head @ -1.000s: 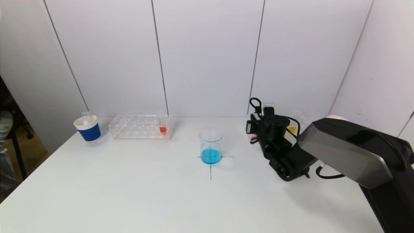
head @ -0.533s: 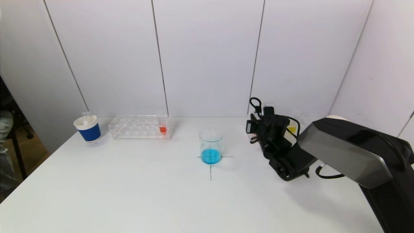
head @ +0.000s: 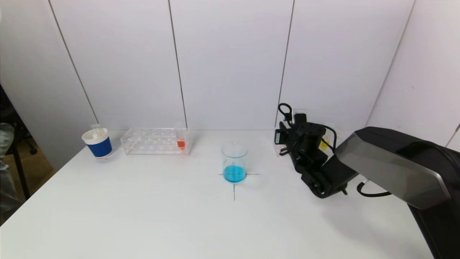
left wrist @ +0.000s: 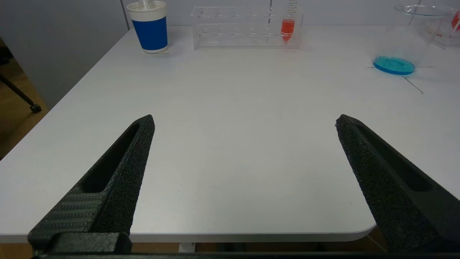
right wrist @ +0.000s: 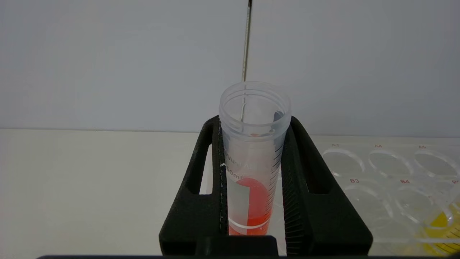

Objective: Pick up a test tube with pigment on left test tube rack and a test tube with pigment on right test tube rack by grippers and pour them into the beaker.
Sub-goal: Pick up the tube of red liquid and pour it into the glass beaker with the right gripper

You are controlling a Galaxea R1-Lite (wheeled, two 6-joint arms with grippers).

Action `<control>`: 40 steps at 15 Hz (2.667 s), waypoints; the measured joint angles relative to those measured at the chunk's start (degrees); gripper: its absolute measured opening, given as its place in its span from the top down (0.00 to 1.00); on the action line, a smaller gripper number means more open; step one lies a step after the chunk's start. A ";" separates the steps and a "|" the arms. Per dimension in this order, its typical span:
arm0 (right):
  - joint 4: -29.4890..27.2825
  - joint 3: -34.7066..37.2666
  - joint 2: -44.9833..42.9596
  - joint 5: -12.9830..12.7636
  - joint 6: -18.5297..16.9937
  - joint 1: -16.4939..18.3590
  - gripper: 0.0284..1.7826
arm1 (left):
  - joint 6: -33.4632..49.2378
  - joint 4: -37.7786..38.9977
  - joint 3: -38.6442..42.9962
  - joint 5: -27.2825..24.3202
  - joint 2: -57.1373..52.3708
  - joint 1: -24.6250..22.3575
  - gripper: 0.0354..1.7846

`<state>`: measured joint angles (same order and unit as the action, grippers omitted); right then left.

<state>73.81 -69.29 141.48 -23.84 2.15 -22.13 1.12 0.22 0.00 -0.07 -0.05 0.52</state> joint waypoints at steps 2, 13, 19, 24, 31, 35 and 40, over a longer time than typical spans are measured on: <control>-0.35 0.13 -1.33 0.01 0.77 -0.02 0.74 | 0.00 0.00 0.00 -0.02 0.00 0.00 0.01; -9.96 -0.90 -13.04 1.24 4.11 -0.28 0.74 | 0.00 0.00 0.00 -0.02 0.00 0.00 0.01; -27.45 -12.46 -18.47 3.18 4.30 -0.78 0.74 | 0.02 0.00 0.00 -0.02 0.00 0.00 0.01; -41.29 -20.53 -19.98 10.87 5.27 -3.08 0.74 | 0.00 0.02 0.00 -0.02 0.00 0.00 0.01; -56.26 -27.12 -21.64 29.62 12.41 -5.11 0.74 | 0.00 0.00 0.00 -0.02 0.00 0.00 0.01; -58.80 -29.77 -20.54 40.09 17.88 -4.91 0.74 | 0.00 0.02 0.00 -0.02 0.00 0.00 0.01; -58.80 -31.23 -16.32 53.25 31.72 -2.56 0.74 | 0.02 0.00 0.00 -0.02 0.00 0.00 0.01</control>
<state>15.02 -100.52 125.16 29.40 33.87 -24.69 1.15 0.22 0.00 -0.10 -0.05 0.52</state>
